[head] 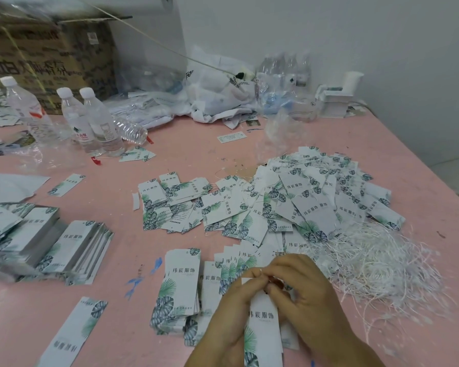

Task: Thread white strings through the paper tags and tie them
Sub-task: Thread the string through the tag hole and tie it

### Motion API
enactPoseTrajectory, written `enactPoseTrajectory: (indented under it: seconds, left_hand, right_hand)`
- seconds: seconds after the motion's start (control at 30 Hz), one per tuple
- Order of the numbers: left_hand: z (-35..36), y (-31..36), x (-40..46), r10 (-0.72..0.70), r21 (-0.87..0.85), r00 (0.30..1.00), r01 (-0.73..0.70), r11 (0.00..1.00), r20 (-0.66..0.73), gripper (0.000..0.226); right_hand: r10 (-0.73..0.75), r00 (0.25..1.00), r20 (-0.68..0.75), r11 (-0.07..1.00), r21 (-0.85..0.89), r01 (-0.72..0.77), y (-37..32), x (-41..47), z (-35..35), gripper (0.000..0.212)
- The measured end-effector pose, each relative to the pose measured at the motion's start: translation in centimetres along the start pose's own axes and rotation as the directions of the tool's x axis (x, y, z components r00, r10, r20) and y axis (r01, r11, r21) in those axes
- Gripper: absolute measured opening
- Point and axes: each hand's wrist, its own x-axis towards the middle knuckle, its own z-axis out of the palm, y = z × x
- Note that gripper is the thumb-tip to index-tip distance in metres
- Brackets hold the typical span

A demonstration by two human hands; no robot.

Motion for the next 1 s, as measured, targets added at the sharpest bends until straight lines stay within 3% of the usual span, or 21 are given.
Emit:
enactPoseTrajectory:
  seconds: [0.1,0.23,0.3,0.37,0.47,0.6,0.77,1.0]
  left_hand:
    - [0.1,-0.1,-0.2,0.014,-0.015,0.999,-0.013,1.0,0.033,0.024]
    - [0.5,-0.1,-0.7,-0.013,-0.074,0.999,0.017,0.997,0.044,0.026]
    - [0.5,0.0,-0.9,0.009,-0.012,0.999,-0.008,1.0,0.038,0.026]
    - [0.6,0.3,-1.2,-0.01,0.039,0.998,0.008,0.999,0.066,0.025]
    - [0.5,0.4,-1.4,-0.044,0.05,0.995,0.04,0.998,0.084,0.037]
    - [0.5,0.5,-1.5,-0.022,0.064,0.995,0.016,0.998,0.1,0.043]
    - [0.8,0.3,-1.5,-0.011,0.097,0.994,0.001,0.995,0.108,0.047]
    - [1.3,0.4,-1.9,0.016,0.095,0.99,-0.03,0.995,0.143,0.048]
  right_hand:
    - [0.009,1.0,0.01,1.0,0.012,-0.009,0.5,-0.1,-0.1,0.019]
    - [0.17,0.985,-0.018,0.984,0.065,-0.168,0.7,-0.4,0.0,0.016]
    - [0.289,0.957,-0.018,0.945,0.163,-0.283,0.6,-0.5,0.1,0.022]
    - [0.416,0.91,0.01,0.858,0.327,-0.396,0.3,-0.3,0.0,0.029]
    - [0.554,0.823,0.122,0.646,0.561,-0.518,-0.4,0.1,-0.2,0.026]
    - [0.619,0.763,0.186,0.505,0.651,-0.567,-0.7,0.0,-0.3,0.016]
    - [0.701,0.667,0.25,0.338,0.707,-0.621,0.1,0.0,0.4,0.023]
    - [0.687,0.673,0.275,0.3,0.735,-0.607,0.0,-0.2,0.8,0.024]
